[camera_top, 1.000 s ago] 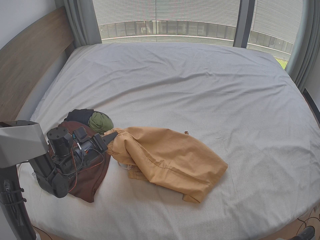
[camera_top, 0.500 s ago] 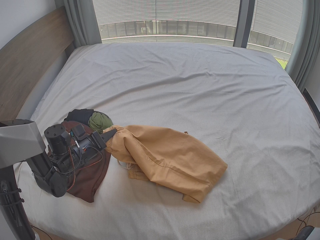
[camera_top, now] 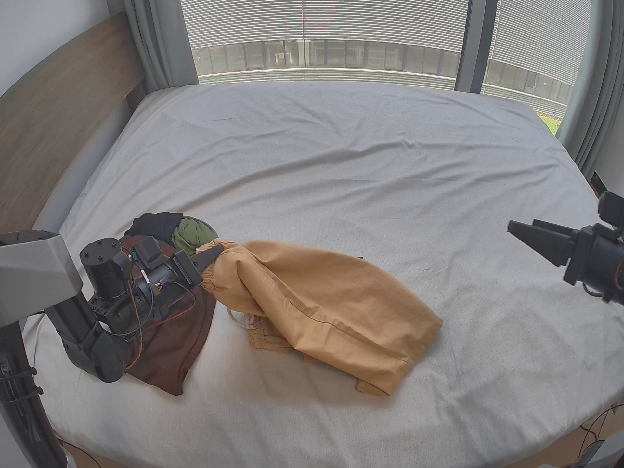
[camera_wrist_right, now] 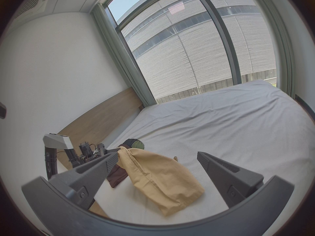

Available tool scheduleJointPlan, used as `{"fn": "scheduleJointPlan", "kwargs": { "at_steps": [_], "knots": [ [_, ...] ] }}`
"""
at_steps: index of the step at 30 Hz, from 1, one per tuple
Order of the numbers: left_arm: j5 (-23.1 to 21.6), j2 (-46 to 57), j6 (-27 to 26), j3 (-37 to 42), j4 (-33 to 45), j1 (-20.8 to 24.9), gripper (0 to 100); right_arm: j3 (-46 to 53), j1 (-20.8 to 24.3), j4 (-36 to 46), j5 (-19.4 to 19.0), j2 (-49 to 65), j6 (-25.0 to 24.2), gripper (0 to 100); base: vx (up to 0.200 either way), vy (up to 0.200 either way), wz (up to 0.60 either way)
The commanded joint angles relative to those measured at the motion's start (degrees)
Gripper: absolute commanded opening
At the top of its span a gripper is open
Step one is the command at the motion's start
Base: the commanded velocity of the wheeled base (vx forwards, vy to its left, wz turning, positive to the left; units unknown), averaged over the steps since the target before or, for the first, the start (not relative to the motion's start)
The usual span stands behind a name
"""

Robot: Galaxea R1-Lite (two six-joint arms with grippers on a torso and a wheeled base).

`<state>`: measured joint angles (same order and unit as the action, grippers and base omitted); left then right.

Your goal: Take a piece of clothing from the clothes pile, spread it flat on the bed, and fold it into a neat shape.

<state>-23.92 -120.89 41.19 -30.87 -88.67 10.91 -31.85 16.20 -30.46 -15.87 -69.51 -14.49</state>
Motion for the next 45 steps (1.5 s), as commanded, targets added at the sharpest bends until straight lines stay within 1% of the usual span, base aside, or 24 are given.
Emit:
{"fn": "scheduleJointPlan", "kwargs": {
  "at_steps": [1, 6, 7, 12, 18, 21, 24, 25, 28, 33, 37, 40, 45],
  "knots": [
    [-0.2, -1.4, -0.1, -0.4, 0.0, -1.2, 0, 4.1, -1.0, -7.7, -1.5, -13.5, -1.9, 100, 0.000, 0.000, 0.00],
    [-0.1, -2.0, -0.1, -0.7, 0.0, -1.2, 0, 5.0, -1.2, -10.9, -3.0, -18.7, -3.4, 100, 0.000, 0.000, 0.00],
    [-0.1, -2.0, -0.1, -0.5, 0.0, -1.1, 0, 5.4, -2.0, -12.4, -4.7, -20.7, -4.7, 100, 0.000, 0.000, 0.00],
    [0.0, -3.0, -0.2, -0.7, 0.0, -1.0, 0, 5.8, -3.3, -13.6, -7.2, -24.0, -6.2, 100, 0.000, 0.000, 0.00],
    [0.1, -4.0, -0.3, -0.7, 0.0, -0.9, 0, 6.0, -3.6, -13.9, -7.7, -28.5, -6.3, 100, 0.000, 0.000, 0.00],
    [0.2, -4.1, -0.4, -0.7, 0.0, -0.8, 0, 6.8, -3.6, -15.7, -8.0, -32.1, -6.3, 100, 0.000, 0.000, 0.00],
    [0.2, -4.3, -0.4, -0.7, -0.1, -0.7, 0, 8.6, -3.8, -20.6, -9.3, -37.0, -6.4, 100, 0.000, 0.000, 0.00],
    [0.2, -4.1, -0.4, -0.7, -0.1, -0.7, 0, 9.0, -4.3, -23.5, -9.5, -39.6, -6.4, 100, 0.000, 0.000, 0.00],
    [0.2, -4.0, -0.4, -0.8, -0.1, -0.7, 0, 9.6, -4.8, -29.6, -9.4, -44.5, -6.7, 100, 0.000, 0.000, 0.00],
    [0.2, -4.1, -0.4, -0.8, 0.0, -0.7, 0, 10.4, -4.4, -36.9, -9.4, -50.5, -9.9, 100, 0.000, 0.000, 0.00],
    [0.1, -4.4, -0.3, -0.8, 0.0, -0.9, 0, 10.4, -4.3, -40.6, -9.6, -54.4, -11.3, 100, 0.000, 0.000, 0.00],
    [0.2, -4.9, -0.3, -0.9, 0.0, -1.0, 0, 10.5, -4.3, -42.5, -10.8, -57.2, -12.2, 100, 0.000, 0.000, 0.00],
    [0.3, -4.9, -0.4, -1.0, 0.0, -1.0, 0, 10.5, -3.8, -43.4, -11.5, -58.8, -14.2, 100, 0.000, 0.000, 0.00]
  ]
}}
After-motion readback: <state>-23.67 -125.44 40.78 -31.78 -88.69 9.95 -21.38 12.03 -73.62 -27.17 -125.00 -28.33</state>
